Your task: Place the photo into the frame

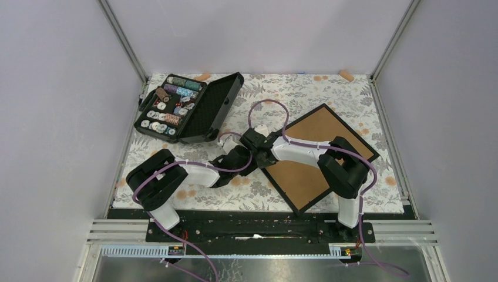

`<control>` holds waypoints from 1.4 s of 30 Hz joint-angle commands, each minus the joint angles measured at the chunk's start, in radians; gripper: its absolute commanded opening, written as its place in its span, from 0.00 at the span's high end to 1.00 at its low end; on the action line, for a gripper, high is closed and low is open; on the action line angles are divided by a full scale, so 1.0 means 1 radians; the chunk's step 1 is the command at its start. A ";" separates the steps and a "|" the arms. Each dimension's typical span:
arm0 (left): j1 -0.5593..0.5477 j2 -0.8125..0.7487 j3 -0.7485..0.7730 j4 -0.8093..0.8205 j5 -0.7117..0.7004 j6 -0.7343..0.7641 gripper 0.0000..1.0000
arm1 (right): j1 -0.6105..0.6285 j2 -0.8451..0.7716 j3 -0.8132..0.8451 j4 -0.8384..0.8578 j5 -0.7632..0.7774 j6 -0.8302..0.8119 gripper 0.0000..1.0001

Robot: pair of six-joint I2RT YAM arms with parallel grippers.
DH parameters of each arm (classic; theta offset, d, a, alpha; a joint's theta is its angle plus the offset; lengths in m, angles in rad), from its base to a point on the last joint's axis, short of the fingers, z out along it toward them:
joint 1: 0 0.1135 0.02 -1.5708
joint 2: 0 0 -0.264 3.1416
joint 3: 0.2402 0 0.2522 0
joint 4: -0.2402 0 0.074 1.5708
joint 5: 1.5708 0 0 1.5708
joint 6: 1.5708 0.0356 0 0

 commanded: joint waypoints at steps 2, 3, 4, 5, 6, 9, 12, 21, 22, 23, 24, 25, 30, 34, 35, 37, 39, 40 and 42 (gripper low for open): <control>0.005 0.058 -0.060 -0.314 -0.089 0.067 0.78 | 0.036 0.198 -0.059 -0.210 0.163 0.077 0.73; 0.005 0.053 -0.063 -0.314 -0.091 0.069 0.77 | 0.034 0.195 -0.056 -0.213 0.158 0.076 0.73; 0.005 0.047 -0.066 -0.314 -0.093 0.072 0.77 | 0.032 0.176 -0.056 -0.196 0.138 0.073 0.73; 0.005 0.041 -0.068 -0.316 -0.097 0.075 0.77 | 0.024 0.149 -0.060 -0.172 0.103 0.069 0.73; 0.005 0.030 -0.069 -0.319 -0.098 0.078 0.77 | 0.011 0.115 -0.059 -0.152 0.059 0.062 0.73; 0.005 -0.015 -0.055 -0.344 -0.098 0.114 0.77 | -0.039 -0.011 -0.035 -0.111 -0.048 0.052 0.73; 0.006 -0.093 -0.028 -0.392 -0.065 0.185 0.74 | -0.090 -0.162 -0.026 -0.104 -0.081 0.048 0.70; 0.005 -0.504 -0.023 -0.397 0.260 0.475 0.32 | -0.428 -0.570 -0.271 -0.155 0.015 0.154 0.05; 0.005 -0.547 -0.014 -0.417 0.285 0.497 0.27 | -0.474 -0.600 -0.296 -0.160 0.025 0.182 0.02; 0.006 -0.586 -0.006 -0.439 0.305 0.515 0.22 | -0.513 -0.632 -0.330 -0.163 0.038 0.209 0.01; 0.005 -0.620 0.004 -0.466 0.318 0.530 0.18 | -0.554 -0.660 -0.352 -0.162 0.054 0.222 0.00; 0.005 -0.653 0.017 -0.494 0.327 0.547 0.15 | -0.591 -0.701 -0.374 -0.163 0.084 0.244 0.00; 0.006 -0.758 0.086 -0.635 0.362 0.613 0.11 | -0.879 -0.841 -0.518 -0.085 0.029 0.277 0.03; 0.006 -0.820 0.100 -0.689 0.376 0.645 0.10 | -1.119 -0.841 -0.571 -0.028 -0.077 0.242 0.07; 0.006 -0.831 0.103 -0.698 0.375 0.652 0.09 | -1.150 -0.821 -0.571 -0.020 -0.085 0.229 0.08; 0.007 -0.844 0.103 -0.708 0.371 0.664 0.09 | -1.207 -0.777 -0.571 -0.012 -0.089 0.215 0.13; 0.007 -0.845 0.103 -0.707 0.371 0.675 0.08 | -1.242 -0.728 -0.581 0.018 -0.104 0.199 0.15; 0.007 -0.840 0.105 -0.708 0.374 0.678 0.08 | -1.248 -0.702 -0.580 0.030 -0.115 0.189 0.19; 0.007 -0.818 0.118 -0.704 0.395 0.696 0.08 | -1.249 -0.653 -0.578 0.061 -0.156 0.173 0.24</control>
